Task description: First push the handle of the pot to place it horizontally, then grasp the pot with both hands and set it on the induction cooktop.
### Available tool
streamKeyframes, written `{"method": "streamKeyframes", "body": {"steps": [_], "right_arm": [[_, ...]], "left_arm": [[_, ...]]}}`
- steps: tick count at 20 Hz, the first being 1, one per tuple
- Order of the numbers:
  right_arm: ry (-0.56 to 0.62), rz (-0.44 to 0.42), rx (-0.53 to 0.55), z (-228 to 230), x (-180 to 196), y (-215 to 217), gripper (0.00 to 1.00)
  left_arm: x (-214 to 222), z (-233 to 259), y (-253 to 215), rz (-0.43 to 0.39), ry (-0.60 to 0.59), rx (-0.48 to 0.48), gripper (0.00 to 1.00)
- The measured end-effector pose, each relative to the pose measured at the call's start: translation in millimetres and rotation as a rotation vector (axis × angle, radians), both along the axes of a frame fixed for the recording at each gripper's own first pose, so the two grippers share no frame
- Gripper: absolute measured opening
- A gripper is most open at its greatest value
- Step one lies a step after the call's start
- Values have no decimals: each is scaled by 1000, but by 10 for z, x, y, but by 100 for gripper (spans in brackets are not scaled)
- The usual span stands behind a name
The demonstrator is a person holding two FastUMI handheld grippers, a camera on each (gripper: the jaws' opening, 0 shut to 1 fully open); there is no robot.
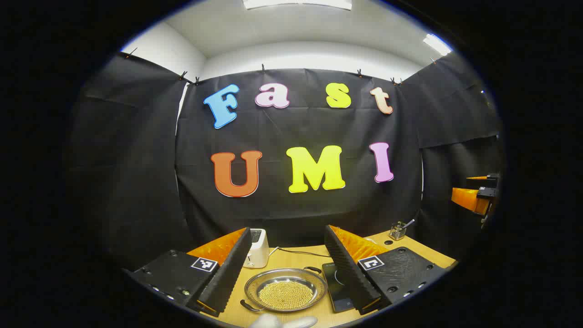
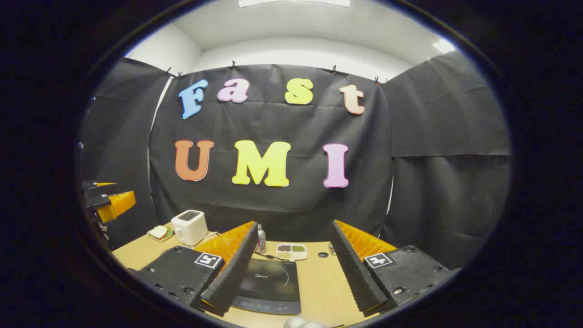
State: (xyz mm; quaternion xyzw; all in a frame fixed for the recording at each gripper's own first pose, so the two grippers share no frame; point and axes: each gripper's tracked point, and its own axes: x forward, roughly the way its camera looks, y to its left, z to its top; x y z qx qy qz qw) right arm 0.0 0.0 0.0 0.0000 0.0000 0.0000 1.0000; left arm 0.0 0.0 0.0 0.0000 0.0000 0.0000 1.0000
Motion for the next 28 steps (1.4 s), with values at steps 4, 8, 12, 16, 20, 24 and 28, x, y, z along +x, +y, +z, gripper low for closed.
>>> {"method": "streamKeyframes", "body": {"steps": [4, 8, 12, 16, 20, 24, 28], "right_arm": [[-9, -8, -8, 32, -33, 11, 97], [-2, -12, -11, -2, -130, 10, 97], [2, -6, -12, -16, -155, 43, 97], [10, 6, 3, -31, -173, 64, 97], [14, 9, -1, -56, -208, 92, 97], [19, 21, -10, -85, -244, 141, 97], [30, 37, -18, -142, -247, 177, 99]], "left_arm": [[-14, -43, 29, -1, 15, -7, 96], [-49, -50, 61, 2, 18, -9, 96], [-78, -54, 64, 2, 21, -14, 96], [-153, -91, 160, 28, 44, -4, 94], [-200, -89, 153, -13, 49, -1, 57], [-225, -262, 87, -61, 103, -32, 10], [-232, -464, 169, -63, 156, -43, 0]]}}
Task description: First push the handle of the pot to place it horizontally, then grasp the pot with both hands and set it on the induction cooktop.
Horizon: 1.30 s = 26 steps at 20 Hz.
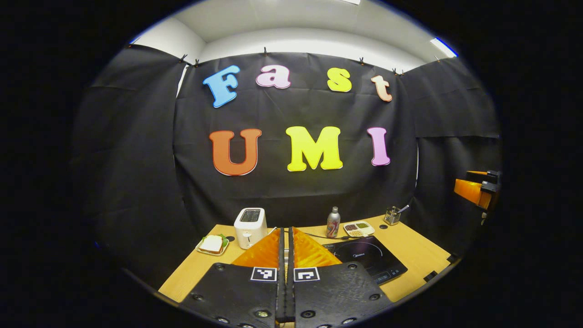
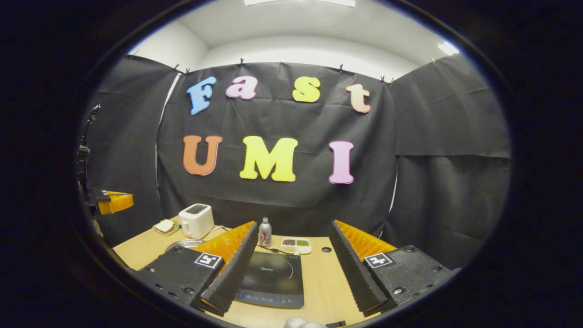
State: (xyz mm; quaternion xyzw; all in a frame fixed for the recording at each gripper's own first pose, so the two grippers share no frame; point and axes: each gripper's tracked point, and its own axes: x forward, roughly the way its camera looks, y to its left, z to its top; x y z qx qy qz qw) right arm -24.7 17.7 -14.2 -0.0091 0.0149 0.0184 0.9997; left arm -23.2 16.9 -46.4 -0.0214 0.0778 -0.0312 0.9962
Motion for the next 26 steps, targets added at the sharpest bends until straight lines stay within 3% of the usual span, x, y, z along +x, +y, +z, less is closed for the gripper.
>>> {"method": "streamKeyframes", "body": {"steps": [7, 17, 22, 26], "right_arm": [[33, 27, 23, -129, 124, -1, 97], [87, -26, -1, -270, 80, -236, 97], [105, -57, -1, -328, 10, -349, 97], [128, -67, -10, -413, -17, -393, 97]], "left_arm": [[62, -807, 59, 24, 198, -36, 0], [-99, -2439, -71, 15, 568, -82, 0], [-108, -2983, -3, 26, 704, -62, 0], [-9, -3149, 25, 15, 751, -23, 0]]}}
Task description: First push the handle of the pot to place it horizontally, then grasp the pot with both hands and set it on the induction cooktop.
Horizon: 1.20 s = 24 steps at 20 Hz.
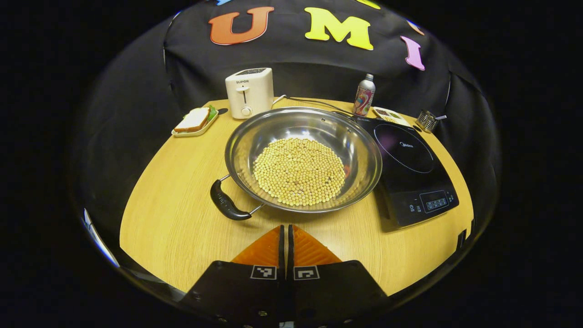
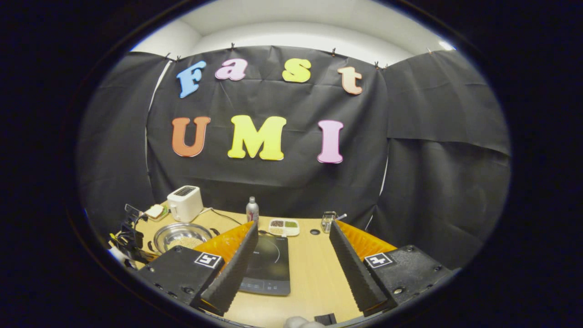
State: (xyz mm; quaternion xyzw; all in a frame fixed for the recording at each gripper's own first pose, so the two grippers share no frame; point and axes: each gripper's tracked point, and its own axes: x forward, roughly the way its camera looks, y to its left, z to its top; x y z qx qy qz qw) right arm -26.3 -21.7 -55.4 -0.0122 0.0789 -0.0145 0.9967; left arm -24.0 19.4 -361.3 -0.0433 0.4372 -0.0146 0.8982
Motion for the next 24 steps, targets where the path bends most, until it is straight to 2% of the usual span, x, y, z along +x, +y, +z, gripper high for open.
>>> {"method": "streamKeyframes", "body": {"steps": [2, 3, 4, 6, 9, 10, 13, 14, 15, 16, 17, 18, 20, 21, 22, 23, 24], "right_arm": [[0, -4, -2, -2, -9, -13, 97], [0, -3, -1, 2, -10, -10, 97], [1, -3, -2, -4, -7, -13, 97], [-1, -2, -2, -3, 9, -18, 97], [2, -3, 3, -23, 48, -39, 97], [4, -5, 6, -29, 53, -44, 97], [11, -11, 10, -73, 78, -65, 97], [16, -9, 12, -85, 93, -57, 97], [21, -11, 14, -101, 95, -54, 97], [22, -12, 16, -100, 101, -51, 97], [22, -12, 16, -106, 115, -43, 97], [23, -10, 15, -104, 122, -32, 97], [23, -8, 7, -106, 137, -5, 97], [23, -6, 4, -108, 148, 2, 97], [25, -3, -1, -110, 163, 13, 97], [26, -6, -5, -110, 181, 9, 97], [25, -7, -8, -91, 191, 12, 97]], "left_arm": [[41, -86, 8, -15, 20, 9, 0], [71, -112, 2, -20, 26, 10, 10], [95, -124, 18, -18, 31, 15, 10], [140, -153, 69, -13, 40, 32, 0], [175, -187, 142, 3, 60, 34, 0], [189, -196, 178, 11, 62, 37, 10], [243, -199, 250, 35, 70, 21, 10], [251, -209, 279, 40, 75, 17, 0], [262, -212, 318, 45, 77, 21, 10], [282, -214, 358, 49, 78, 26, 0], [304, -218, 390, 55, 79, 27, 0], [319, -217, 418, 62, 80, 24, 10], [336, -225, 487, 70, 84, 28, 10], [358, -234, 534, 72, 82, 36, 0], [368, -247, 586, 77, 83, 44, 0], [377, -263, 626, 83, 87, 45, 10], [387, -278, 668, 96, 92, 43, 10]]}}
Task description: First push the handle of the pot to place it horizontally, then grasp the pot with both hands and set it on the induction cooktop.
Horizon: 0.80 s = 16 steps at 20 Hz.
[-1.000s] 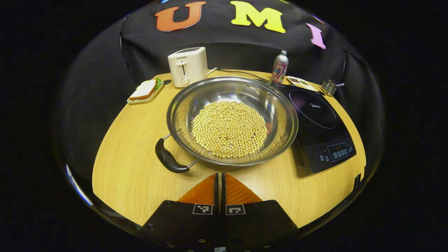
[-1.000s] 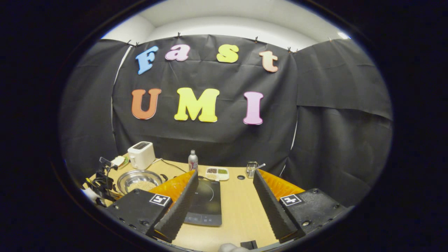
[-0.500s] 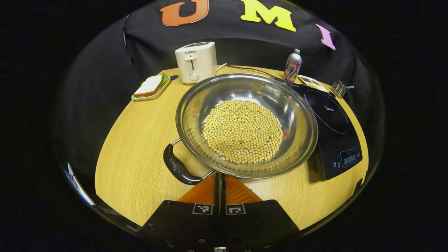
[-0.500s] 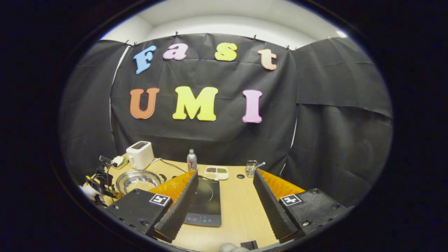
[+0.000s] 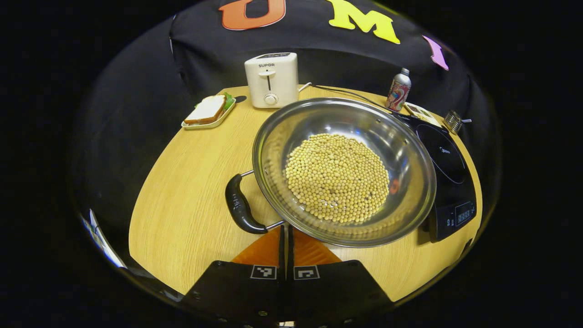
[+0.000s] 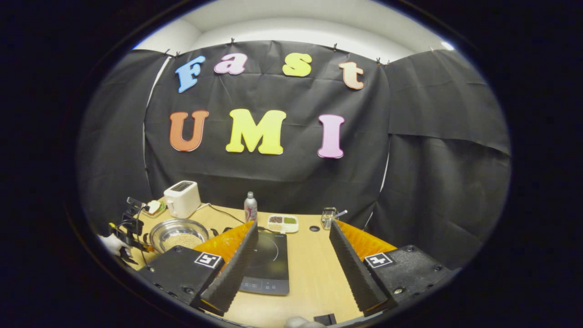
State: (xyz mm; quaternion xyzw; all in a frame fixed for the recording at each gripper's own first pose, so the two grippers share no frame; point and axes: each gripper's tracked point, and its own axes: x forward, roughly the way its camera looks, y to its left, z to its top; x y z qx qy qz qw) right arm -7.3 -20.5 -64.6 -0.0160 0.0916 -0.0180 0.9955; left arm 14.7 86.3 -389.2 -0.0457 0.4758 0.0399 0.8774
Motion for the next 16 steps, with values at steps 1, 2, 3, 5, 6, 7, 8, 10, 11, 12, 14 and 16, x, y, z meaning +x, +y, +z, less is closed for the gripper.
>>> {"method": "streamKeyframes", "body": {"steps": [1, 2, 3, 5, 6, 7, 8, 10, 11, 12, 14, 16], "right_arm": [[-2, -2, -1, 13, 8, 0, 99], [-5, -2, -2, 36, 14, 7, 97], [-5, -2, -5, 37, 27, 19, 97], [-9, 0, -14, 64, 59, 45, 97], [-8, 4, -16, 73, 74, 67, 97], [-6, 7, -17, 69, 88, 93, 97], [-5, 11, -18, 81, 100, 123, 97], [-7, 18, -23, 101, 129, 170, 97], [-7, 22, -29, 102, 143, 199, 97], [-6, 25, -33, 102, 159, 220, 97], [-4, 30, -35, 101, 183, 257, 97], [8, 37, -31, 77, 198, 301, 97]], "left_arm": [[18, -16, 37, 14, 4, -6, 0], [43, -23, 83, 26, 7, -12, 10], [65, -18, 117, 33, 4, -11, 0], [106, -28, 178, 42, 1, -13, 0], [131, -32, 201, 51, -1, -21, 0], [143, -39, 225, 56, 0, -25, 0], [162, -44, 251, 63, -2, -29, 0], [193, -54, 317, 75, -3, -33, 0], [223, -59, 348, 82, -5, -38, 0], [243, -62, 375, 90, -6, -43, 0], [294, -64, 433, 107, -9, -56, 0], [342, -62, 487, 121, -11, -60, 0]]}}
